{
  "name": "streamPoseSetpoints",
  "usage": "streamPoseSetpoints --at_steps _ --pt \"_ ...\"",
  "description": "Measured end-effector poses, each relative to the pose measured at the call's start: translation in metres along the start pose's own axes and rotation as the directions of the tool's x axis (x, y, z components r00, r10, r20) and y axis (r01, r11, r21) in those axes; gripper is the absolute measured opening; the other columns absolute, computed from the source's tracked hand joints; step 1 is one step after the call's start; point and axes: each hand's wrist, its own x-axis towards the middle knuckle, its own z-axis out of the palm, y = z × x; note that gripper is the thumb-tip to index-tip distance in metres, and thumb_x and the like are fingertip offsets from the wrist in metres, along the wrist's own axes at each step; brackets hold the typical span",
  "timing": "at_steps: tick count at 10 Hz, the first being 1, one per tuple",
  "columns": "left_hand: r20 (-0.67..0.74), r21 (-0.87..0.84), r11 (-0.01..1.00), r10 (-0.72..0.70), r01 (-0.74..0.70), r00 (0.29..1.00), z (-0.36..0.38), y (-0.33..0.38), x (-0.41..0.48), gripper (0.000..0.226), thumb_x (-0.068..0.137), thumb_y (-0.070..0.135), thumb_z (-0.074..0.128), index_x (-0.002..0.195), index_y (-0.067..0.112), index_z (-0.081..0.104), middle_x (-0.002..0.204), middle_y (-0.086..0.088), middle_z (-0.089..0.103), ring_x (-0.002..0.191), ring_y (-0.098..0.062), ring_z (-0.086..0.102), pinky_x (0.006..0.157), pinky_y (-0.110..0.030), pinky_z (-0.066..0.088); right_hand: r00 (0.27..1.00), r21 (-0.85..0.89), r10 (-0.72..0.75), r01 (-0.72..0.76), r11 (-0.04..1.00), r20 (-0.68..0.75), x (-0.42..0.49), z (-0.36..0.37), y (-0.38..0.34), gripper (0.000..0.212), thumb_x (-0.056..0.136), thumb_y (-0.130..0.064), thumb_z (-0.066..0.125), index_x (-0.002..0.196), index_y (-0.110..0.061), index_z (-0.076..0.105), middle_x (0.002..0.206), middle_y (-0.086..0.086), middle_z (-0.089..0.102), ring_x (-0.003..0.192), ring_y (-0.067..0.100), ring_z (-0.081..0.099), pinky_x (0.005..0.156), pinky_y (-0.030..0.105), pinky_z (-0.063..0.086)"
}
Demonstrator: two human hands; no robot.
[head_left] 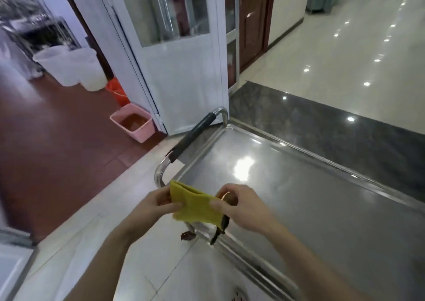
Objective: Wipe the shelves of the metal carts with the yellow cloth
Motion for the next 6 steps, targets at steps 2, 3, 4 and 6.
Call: streamPoseSetpoints --at_steps 2,3,4,6 --pt "0.017 0.216 0.973 0.084 -0.085 0.996 -0.118 0.018 0.113 0.022 0.100 0.018 0.068 0.118 0.028 0.075 0.119 -0.002 0.076 0.113 -0.022 0.070 0.104 -0.056 0.055 0.999 -0.044 -0.035 0.036 0.998 0.020 0.112 0.020 -0.069 0.010 0.100 -0.037 0.071 0.095 -0.030 0.066 0.089 -0.009 0.072 0.075 0.006 0.067 0.064 0.019 0.050" --pt "0.071 0.326 0.916 0.222 -0.233 0.972 -0.170 0.068 0.184 0.030 0.094 0.032 0.065 0.124 0.035 0.068 0.116 0.010 0.072 0.111 -0.006 0.066 0.100 -0.038 0.053 0.991 0.042 -0.027 0.033 0.999 -0.134 0.160 0.029 -0.098 0.008 0.099 -0.031 0.071 0.094 -0.027 0.067 0.084 -0.007 0.074 0.066 0.003 0.064 0.061 0.016 0.047" --pt "0.182 0.448 0.813 0.325 -0.372 0.928 -0.169 0.112 0.250 0.040 0.095 0.039 0.065 0.135 0.040 0.061 0.122 0.015 0.067 0.111 0.005 0.060 0.097 -0.024 0.046 0.956 0.161 0.060 -0.013 0.987 -0.289 0.186 0.031 -0.103 0.005 0.098 -0.026 0.070 0.093 -0.026 0.067 0.081 -0.003 0.076 0.065 0.006 0.065 0.062 0.021 0.051" --pt "0.231 0.480 0.777 0.337 -0.408 0.913 -0.149 0.056 0.345 0.060 0.099 0.032 0.069 0.155 0.027 0.052 0.145 0.009 0.059 0.135 -0.010 0.055 0.118 -0.035 0.042 0.795 0.120 0.522 -0.512 0.851 -0.311 0.223 0.063 0.001 0.014 0.098 -0.029 0.066 0.111 -0.023 0.068 0.110 -0.002 0.077 0.094 0.019 0.074 0.088 0.037 0.058"
